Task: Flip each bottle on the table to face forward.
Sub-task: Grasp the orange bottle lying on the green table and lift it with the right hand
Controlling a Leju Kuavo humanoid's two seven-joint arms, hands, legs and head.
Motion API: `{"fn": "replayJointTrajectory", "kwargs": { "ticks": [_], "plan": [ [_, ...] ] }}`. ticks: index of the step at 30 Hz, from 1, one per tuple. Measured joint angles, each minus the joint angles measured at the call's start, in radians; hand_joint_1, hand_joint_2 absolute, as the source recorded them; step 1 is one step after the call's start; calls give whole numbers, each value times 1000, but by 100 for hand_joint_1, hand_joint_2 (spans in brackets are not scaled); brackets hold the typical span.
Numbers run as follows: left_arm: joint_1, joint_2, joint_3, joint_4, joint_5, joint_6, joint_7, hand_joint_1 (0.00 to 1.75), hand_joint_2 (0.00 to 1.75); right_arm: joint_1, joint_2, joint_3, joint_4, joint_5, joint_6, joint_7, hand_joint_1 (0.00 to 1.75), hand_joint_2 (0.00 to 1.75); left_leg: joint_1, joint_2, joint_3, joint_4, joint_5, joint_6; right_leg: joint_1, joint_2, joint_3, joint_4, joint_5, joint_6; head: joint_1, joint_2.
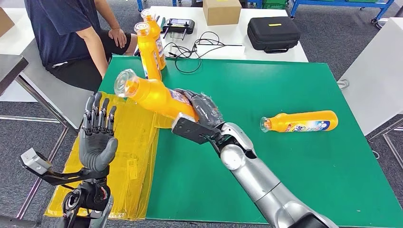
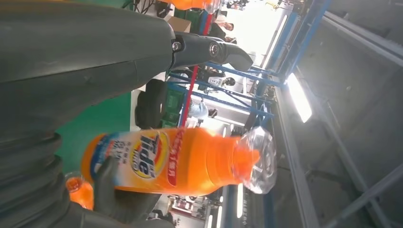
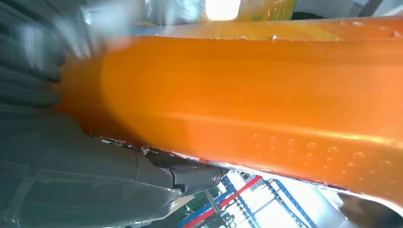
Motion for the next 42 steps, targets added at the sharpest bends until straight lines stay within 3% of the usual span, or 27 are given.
{"fn": "replayJointTrajectory", "kwargs": {
  "ticks": [8, 19, 29, 39, 40, 42],
  "plan": [
    [-40, -21, -14, 39, -26, 13, 0, 0, 175, -1, 75, 22, 62, 50, -4, 34, 175, 175, 0, 0, 0, 0, 0, 0, 0, 0, -1, 0, 0, 0, 0, 0],
    [-50, -44, -6, 43, -52, 30, 32, 0, 175, 18, 116, 34, 89, 132, -4, 70, 175, 175, 0, 0, -1, 0, 0, 0, 0, 0, 0, 0, 0, 0, 0, 0],
    [-14, -70, 62, -18, -104, 30, 99, 0, 175, 100, 140, 119, -58, 269, 7, 150, 175, 175, 0, 0, -2, 0, 0, 0, 0, 0, -1, 0, -1, -1, 0, 0],
    [28, -83, 81, -94, -131, 15, 156, 0, 175, 107, 149, 186, -164, 277, 42, 200, 175, 175, 0, -1, -1, 0, 0, 0, 0, 0, -1, 0, 0, 0, 0, 0],
    [33, -86, 81, -101, -126, 11, 163, 27, 175, 103, 152, 190, -166, 272, 44, 201, 175, 175, 0, -1, -1, 0, 0, 0, 0, 0, -1, 0, 0, 0, 0, 0],
    [43, -90, 80, -113, -114, 4, 171, 115, 175, 95, 160, 200, -166, 260, 47, 201, 175, 175, 0, 0, -1, 0, 0, 0, 0, 0, -1, 0, 0, 0, 0, 0]
  ]
}}
